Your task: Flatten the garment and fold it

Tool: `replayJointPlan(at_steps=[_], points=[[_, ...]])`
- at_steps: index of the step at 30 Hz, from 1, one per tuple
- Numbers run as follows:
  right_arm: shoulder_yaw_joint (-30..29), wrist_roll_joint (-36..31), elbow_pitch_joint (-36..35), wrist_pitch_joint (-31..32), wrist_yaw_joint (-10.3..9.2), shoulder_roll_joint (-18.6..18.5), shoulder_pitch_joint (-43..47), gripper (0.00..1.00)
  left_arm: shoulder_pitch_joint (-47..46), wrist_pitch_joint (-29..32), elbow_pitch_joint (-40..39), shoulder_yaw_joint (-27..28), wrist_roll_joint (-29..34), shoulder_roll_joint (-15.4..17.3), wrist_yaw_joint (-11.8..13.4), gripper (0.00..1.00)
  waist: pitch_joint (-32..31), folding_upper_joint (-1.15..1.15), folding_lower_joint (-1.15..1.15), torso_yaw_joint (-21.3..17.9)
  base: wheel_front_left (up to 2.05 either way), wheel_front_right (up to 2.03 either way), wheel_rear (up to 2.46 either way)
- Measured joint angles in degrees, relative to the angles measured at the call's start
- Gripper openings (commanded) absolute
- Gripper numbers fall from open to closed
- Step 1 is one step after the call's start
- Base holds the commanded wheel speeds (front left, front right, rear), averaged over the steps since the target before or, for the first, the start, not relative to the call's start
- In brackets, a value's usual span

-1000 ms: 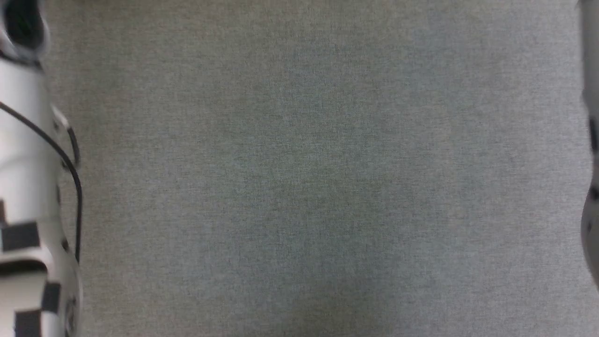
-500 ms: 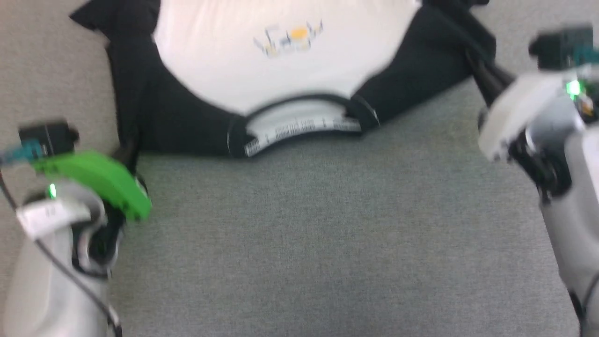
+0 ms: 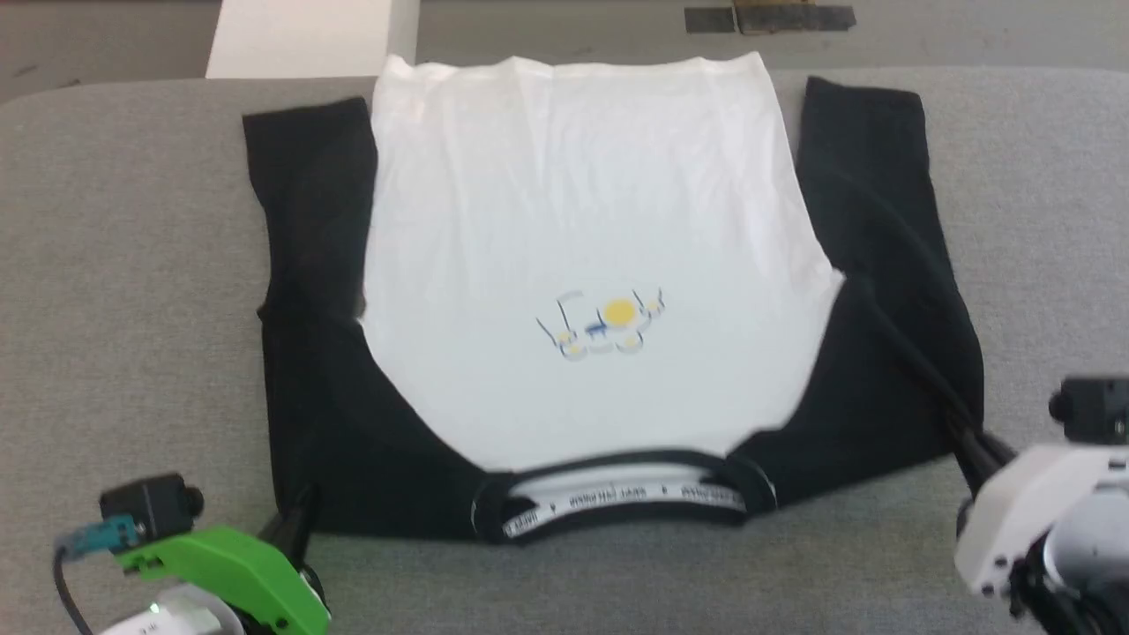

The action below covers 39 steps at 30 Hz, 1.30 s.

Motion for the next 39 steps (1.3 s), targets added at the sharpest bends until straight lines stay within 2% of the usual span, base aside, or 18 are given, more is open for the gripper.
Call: replayJointPlan(at_steps=[4, 9, 12, 18, 19, 20, 21, 26, 29, 31, 37, 39], points=[[-2.54, -2.02, -1.09, 2.77, 0.0, 2.2, 5.04, 0.0, 2.54, -0.04, 0.77, -1.1, 0.08, -1.02, 0.23, 0.0, -0.79, 0.0, 0.0, 0.67, 0.0, 0.0, 0.0], [-3.98, -2.74, 2.09, 4.3, 0.0, 2.7, 8.33, 0.0, 3.54, -0.69, 4.32, -2.59, 0.14, -2.4, 0.23, 0.0, -1.57, 0.0, 0.0, 1.15, 0.0, 0.0, 0.0], [-3.48, -1.34, 6.5, 3.39, 0.0, 2.69, 8.59, 0.0, 3.67, -1.29, 7.69, -3.33, 0.0, -2.82, 0.09, 0.0, -2.02, 0.0, 0.0, 1.07, 0.0, 0.0, 0.0], [-2.14, -1.02, 12.68, -0.49, 0.0, 2.61, 8.47, 0.0, 3.21, -3.83, 12.74, -3.99, 0.03, -2.94, -1.89, 0.0, -2.85, 0.0, 0.0, 0.84, 0.0, 0.0, 0.0], [-1.89, -0.73, 13.04, -1.03, -0.01, 2.55, 8.44, 0.31, 3.12, -4.38, 13.18, -4.02, 0.03, -3.1, -2.08, 0.47, -2.96, 0.0, 0.0, 0.86, 0.0, 0.0, 0.0], [-1.58, -0.48, 13.33, -1.98, -0.02, 2.52, 8.44, 0.96, 2.94, -5.01, 13.58, -4.05, 0.03, -3.32, -2.37, 1.0, -3.11, 0.0, 0.0, 0.89, 0.0, 0.0, 0.0], [-1.6, 0.1, 13.6, -2.65, -0.02, 2.49, 8.44, 1.0, 2.87, -5.56, 13.91, -4.09, 0.03, -3.46, -2.63, 1.0, -3.25, 0.0, 0.0, 0.92, 0.0, 0.0, 0.0], [-1.68, 1.04, 11.26, -6.68, -0.05, 2.57, 8.73, 1.0, 2.64, -8.23, 13.01, -4.04, -0.11, -4.25, -3.91, 1.0, -3.97, 0.0, 0.0, 1.12, 0.0, 0.0, 0.0], [-2.5, -0.02, 7.53, -11.93, -0.04, 2.56, 8.84, 1.0, 2.54, -10.73, 11.27, -3.78, 0.47, -3.44, -5.35, 1.0, -4.04, 0.0, 0.0, 1.22, 0.0, 0.0, 0.0], [-2.83, -1.35, 5.09, -15.79, -0.04, 2.55, 8.8, 1.0, 1.9, -12.99, 9.83, -3.26, 1.44, -2.87, -5.45, 1.0, -3.86, 0.0, 0.0, 1.12, 0.0, 0.0, 0.0], [-1.16, -5.42, 0.86, -31.31, -0.05, 2.53, 5.94, 1.0, -5.17, -20.81, 7.72, -2.13, 9.27, 2.66, -6.66, 1.0, -2.08, 0.0, 0.0, 0.32, 0.0, 0.0, 0.0], [0.16, -7.08, 1.4, -35.67, -0.04, 2.54, 4.59, 1.0, -9.25, -21.9, 7.99, -2.5, 10.89, 4.71, -8.54, 1.0, -1.14, 0.0, 0.0, -0.01, 0.0, 0.0, 0.0]])
